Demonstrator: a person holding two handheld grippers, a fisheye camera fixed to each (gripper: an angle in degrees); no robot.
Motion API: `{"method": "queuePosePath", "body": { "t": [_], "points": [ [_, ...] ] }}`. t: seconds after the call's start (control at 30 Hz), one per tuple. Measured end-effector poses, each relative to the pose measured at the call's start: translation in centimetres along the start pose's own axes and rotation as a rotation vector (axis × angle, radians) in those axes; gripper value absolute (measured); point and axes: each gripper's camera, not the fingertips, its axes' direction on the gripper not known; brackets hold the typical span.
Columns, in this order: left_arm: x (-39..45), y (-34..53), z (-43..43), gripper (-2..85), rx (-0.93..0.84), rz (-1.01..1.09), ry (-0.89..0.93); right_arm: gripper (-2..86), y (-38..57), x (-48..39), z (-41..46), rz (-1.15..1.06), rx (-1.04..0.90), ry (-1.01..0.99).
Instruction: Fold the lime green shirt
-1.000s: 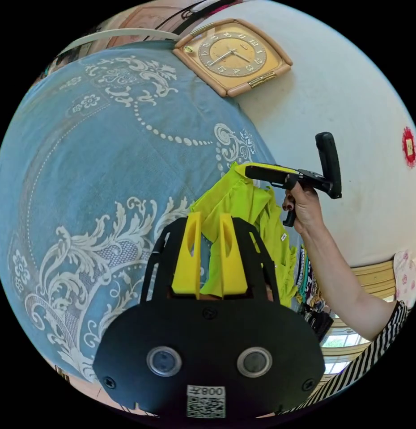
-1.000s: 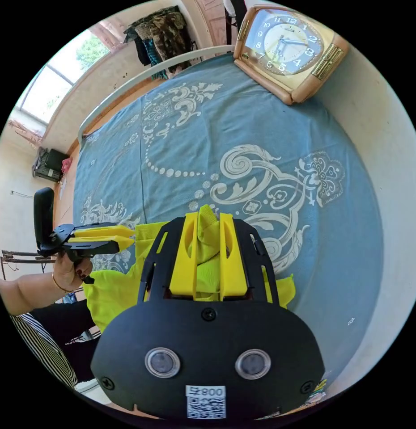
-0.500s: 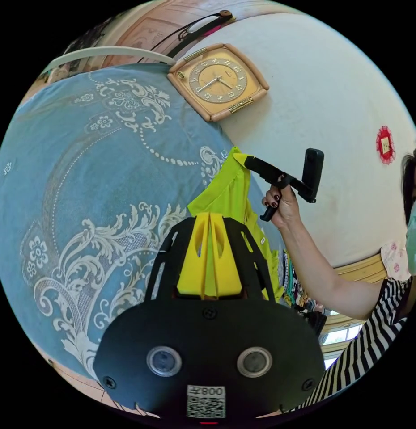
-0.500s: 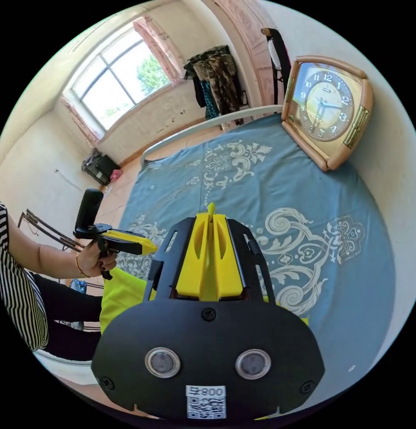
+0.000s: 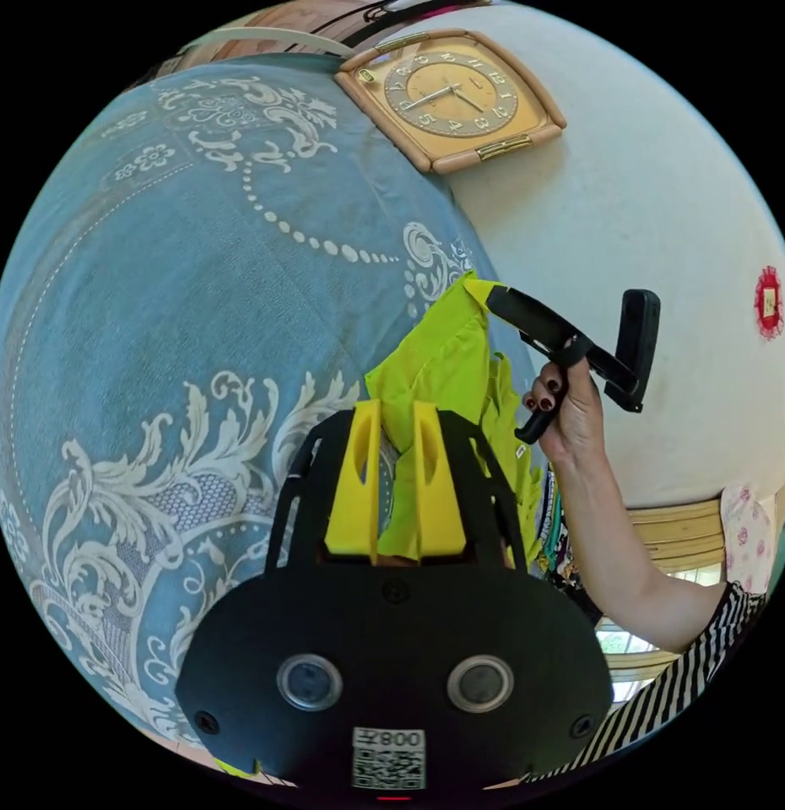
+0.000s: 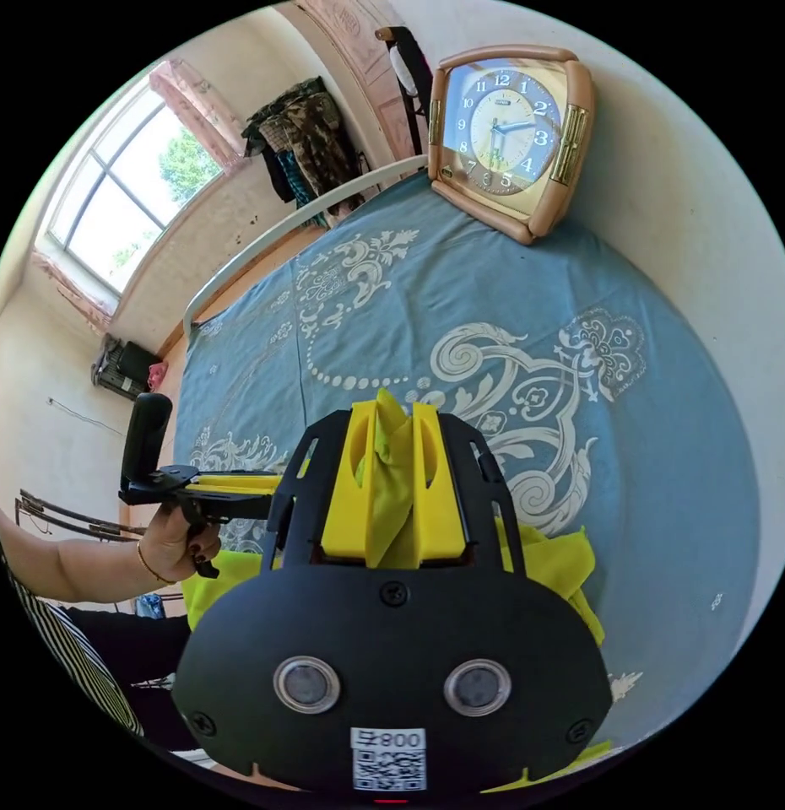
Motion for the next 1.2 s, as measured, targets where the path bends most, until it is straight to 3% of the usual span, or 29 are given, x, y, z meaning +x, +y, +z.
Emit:
{"method": "queuePosePath", "body": {
  "t": [0.3, 0.43, 0.63, 0.9, 1.0, 1.2],
  "points": [
    [1.6, 3.7, -5.0, 0.8, 0.122, 0.008, 0.068, 6.4, -0.4, -0.4, -2.5, -0.136, 0.083, -0.281],
    [0.0, 5.1, -3.8, 0.7, 0.057, -0.103, 0.085, 6.9, 0.7, 1.1, -3.4, -0.045, 0.046, -0.251],
    [1.7, 5.7, -4.7, 0.4, 0.057, -0.057, 0.013, 2.8, 7.9, 2.9, -8.1, 0.083, 0.103, -0.205],
    [8.2, 3.6, -1.8, 0.2, 0.013, 0.199, -0.051, 0.4, 14.5, 0.5, -6.5, 0.132, -0.174, -0.108],
    [9.1, 2.5, 2.1, 0.3, -0.094, 0.227, -0.183, 0.3, 16.1, 0.2, -8.3, 0.148, -0.131, -0.103],
    [10.7, 4.2, 3.3, 1.0, -0.088, 0.193, -0.145, 0.3, 22.3, 2.4, -16.1, 0.299, 0.059, -0.182]
  ]
}}
